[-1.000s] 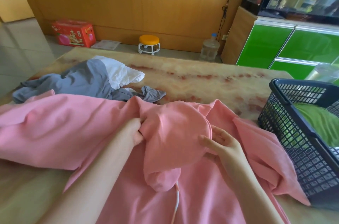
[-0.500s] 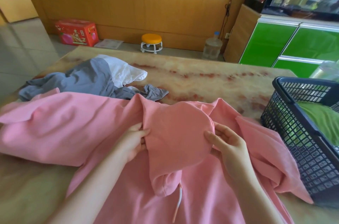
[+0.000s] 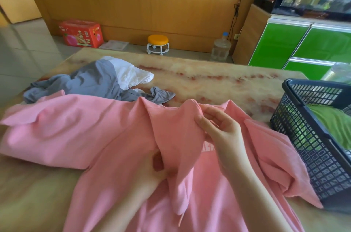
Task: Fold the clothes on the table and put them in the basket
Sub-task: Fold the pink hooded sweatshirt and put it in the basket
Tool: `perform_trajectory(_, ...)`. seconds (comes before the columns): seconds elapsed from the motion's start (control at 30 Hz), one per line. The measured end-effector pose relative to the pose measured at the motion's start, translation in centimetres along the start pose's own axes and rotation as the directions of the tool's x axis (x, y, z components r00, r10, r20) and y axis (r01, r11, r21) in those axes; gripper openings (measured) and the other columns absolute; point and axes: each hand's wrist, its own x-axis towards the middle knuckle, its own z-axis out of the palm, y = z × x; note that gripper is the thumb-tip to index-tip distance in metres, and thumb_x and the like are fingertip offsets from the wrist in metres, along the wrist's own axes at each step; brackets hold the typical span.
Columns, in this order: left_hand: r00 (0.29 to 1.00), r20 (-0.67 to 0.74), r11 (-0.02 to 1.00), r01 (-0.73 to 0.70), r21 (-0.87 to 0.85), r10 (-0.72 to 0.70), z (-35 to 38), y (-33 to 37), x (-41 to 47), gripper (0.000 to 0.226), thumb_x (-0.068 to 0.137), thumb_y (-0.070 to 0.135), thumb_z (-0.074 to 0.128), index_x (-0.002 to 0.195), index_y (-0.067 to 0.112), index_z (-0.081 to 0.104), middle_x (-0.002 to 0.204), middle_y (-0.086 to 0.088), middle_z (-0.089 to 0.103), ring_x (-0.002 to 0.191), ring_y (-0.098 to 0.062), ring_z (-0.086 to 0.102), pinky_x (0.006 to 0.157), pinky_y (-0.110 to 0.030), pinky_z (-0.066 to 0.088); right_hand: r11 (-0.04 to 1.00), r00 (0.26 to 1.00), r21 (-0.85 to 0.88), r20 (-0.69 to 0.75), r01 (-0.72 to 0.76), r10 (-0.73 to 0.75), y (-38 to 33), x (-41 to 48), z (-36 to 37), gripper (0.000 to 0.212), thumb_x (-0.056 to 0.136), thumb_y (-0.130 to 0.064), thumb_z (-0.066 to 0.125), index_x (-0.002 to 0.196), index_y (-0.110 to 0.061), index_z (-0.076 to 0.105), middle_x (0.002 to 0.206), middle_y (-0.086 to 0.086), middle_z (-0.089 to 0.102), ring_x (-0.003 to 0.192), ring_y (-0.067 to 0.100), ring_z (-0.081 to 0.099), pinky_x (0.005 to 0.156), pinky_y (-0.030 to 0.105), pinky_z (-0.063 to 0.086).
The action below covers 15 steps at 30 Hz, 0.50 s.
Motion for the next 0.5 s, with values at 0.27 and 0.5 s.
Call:
perform_trajectory(0.27,0.978,-0.026,0.844,0.164,-0.511,-0.206,-3.1,1.9,-0.3,0.035,0.09,0.053,0.046,0.096,0.025,0.066,0.084,-0.002,0.074,0.081,-0.02,0.071,0.07,-0.037,0.055,0.931,0.909,-0.364,0.399,0.035,0.122,4.2,-3.5,1.5,0.026,0.092,-0.031,0.062,0.117,-0.031,0.066,0.107,-0.017,0.07,0.098,0.003,0.065,0.09,0.021,0.048)
perform_trajectory(0.5,0.962,-0.084,0.927,0.224,-0.301,-0.259,-1.9,-1.8,-0.7,0.023,0.089,0.009,0.062,0.109,0.004,0.051,0.093,-0.016,0.066,0.055,-0.019,0.067,0.047,-0.032,0.055,0.472,0.75,-0.646,0.66,0.6,-0.049,10.1,-6.1,-1.7,0.053,0.086,-0.037,0.054,0.138,-0.034,0.046,0.14,-0.017,0.046,0.134,-0.001,0.035,0.11,0.02,0.029)
